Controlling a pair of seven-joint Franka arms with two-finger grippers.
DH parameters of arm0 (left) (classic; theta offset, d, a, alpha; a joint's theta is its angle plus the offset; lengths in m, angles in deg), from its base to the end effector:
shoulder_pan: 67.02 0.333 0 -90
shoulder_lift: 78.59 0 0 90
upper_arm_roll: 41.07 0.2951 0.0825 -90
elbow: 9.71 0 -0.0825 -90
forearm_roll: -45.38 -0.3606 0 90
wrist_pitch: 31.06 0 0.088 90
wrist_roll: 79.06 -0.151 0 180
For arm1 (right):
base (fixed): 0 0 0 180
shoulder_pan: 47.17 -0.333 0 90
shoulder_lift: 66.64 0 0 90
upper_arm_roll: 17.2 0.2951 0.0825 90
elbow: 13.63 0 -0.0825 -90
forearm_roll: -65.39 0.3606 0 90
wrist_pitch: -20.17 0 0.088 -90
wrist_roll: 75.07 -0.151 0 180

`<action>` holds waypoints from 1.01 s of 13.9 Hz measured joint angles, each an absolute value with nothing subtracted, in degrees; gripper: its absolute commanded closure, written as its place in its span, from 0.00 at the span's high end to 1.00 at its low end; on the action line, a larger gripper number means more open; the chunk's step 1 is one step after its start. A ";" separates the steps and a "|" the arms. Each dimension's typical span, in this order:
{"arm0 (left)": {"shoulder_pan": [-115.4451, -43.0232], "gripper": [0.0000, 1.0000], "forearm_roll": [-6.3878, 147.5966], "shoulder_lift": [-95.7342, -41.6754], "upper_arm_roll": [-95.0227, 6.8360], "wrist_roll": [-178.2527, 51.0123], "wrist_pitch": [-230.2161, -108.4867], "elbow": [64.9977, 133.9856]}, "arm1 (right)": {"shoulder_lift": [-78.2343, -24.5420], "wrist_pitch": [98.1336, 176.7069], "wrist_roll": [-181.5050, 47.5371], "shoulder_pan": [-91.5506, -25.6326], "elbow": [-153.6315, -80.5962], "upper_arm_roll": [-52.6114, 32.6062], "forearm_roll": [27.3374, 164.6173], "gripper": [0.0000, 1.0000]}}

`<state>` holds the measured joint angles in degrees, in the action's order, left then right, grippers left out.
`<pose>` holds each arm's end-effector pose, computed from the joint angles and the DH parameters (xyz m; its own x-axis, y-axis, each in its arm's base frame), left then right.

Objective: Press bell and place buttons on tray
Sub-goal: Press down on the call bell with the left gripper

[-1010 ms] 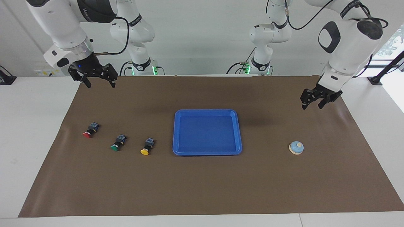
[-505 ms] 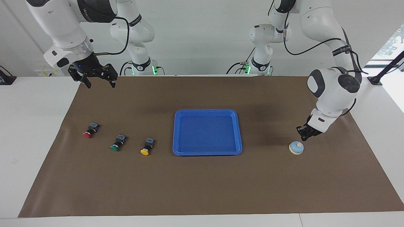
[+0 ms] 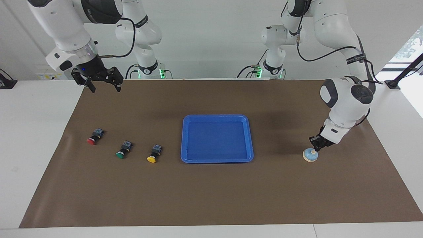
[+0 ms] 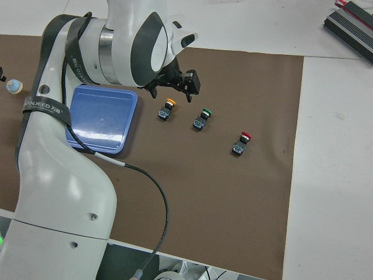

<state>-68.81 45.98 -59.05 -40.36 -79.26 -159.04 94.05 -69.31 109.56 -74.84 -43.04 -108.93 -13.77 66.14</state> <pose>0.6230 -0.0128 0.3112 0.9965 -0.0169 0.0816 -0.0173 -0.9998 0.0043 0.5120 -0.0037 0.5417 0.9984 -0.0083 -0.0566 -0.0089 -0.9999 -0.0105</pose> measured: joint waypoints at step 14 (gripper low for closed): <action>-68.70 0.32 45.98 -60.28 -39.97 -79.25 -155.29 92.92 | -69.31 109.20 -74.84 -43.05 -108.93 -13.77 66.14 1.00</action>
<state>-68.70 45.98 -60.28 -39.97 -79.25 -155.29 92.92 -69.31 109.20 -74.84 -43.05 -108.93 -13.77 66.14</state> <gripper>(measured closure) 0.987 0.000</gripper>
